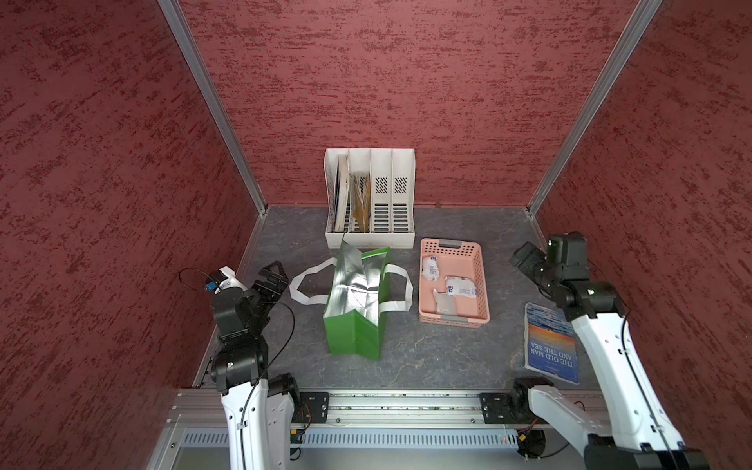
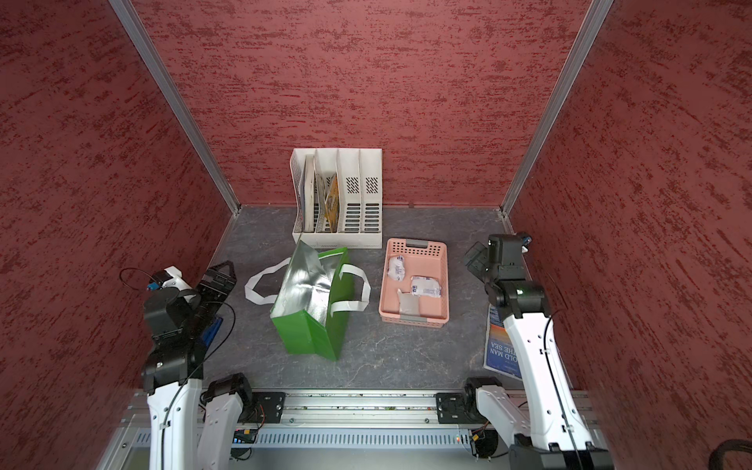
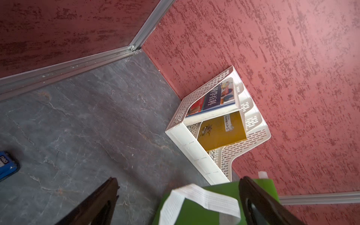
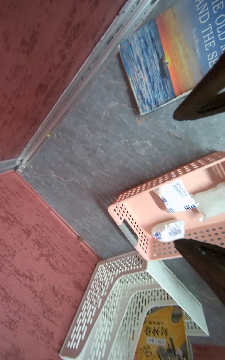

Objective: Place the ice pack in the delivery bag
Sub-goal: Pick up the delivery bag from the center of the board.

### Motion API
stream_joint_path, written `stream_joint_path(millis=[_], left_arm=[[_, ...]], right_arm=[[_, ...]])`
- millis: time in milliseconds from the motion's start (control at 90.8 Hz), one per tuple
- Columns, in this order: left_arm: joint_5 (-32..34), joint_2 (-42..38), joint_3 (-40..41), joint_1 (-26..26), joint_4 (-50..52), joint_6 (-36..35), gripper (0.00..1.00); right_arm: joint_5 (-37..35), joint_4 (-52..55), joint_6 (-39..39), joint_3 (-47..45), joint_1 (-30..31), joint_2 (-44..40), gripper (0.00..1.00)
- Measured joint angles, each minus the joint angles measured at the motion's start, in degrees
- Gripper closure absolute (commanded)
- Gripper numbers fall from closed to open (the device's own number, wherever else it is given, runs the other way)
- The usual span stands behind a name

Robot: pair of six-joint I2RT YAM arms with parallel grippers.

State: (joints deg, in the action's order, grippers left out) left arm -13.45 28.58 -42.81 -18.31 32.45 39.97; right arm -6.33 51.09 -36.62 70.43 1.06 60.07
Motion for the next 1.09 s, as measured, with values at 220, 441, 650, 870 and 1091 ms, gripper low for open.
stream_joint_path(millis=[220, 441, 650, 870, 1091], left_arm=[[-3.7, 8.6, -16.1, 4.1, 9.4, -6.8, 0.02], [-2.8, 20.5, -24.4, 20.4, 16.5, -13.1, 0.0], [3.3, 27.2, -26.9, 31.7, 20.9, -16.9, 0.0], [10.1, 30.4, -27.1, 34.5, 23.9, -17.6, 0.0], [11.0, 32.9, -27.4, 38.5, 24.2, -17.3, 0.02]], right_arm=[[9.7, 3.4, 3.4, 14.7, 8.7, 15.8, 0.02], [14.1, 4.1, 5.6, 19.9, 18.5, 29.6, 0.06], [15.7, 3.5, 6.3, 19.3, 21.6, 38.5, 0.11], [14.6, 2.7, 8.7, 19.3, 21.8, 45.2, 0.23], [13.0, 2.1, 10.7, 19.4, 21.9, 49.5, 0.25]])
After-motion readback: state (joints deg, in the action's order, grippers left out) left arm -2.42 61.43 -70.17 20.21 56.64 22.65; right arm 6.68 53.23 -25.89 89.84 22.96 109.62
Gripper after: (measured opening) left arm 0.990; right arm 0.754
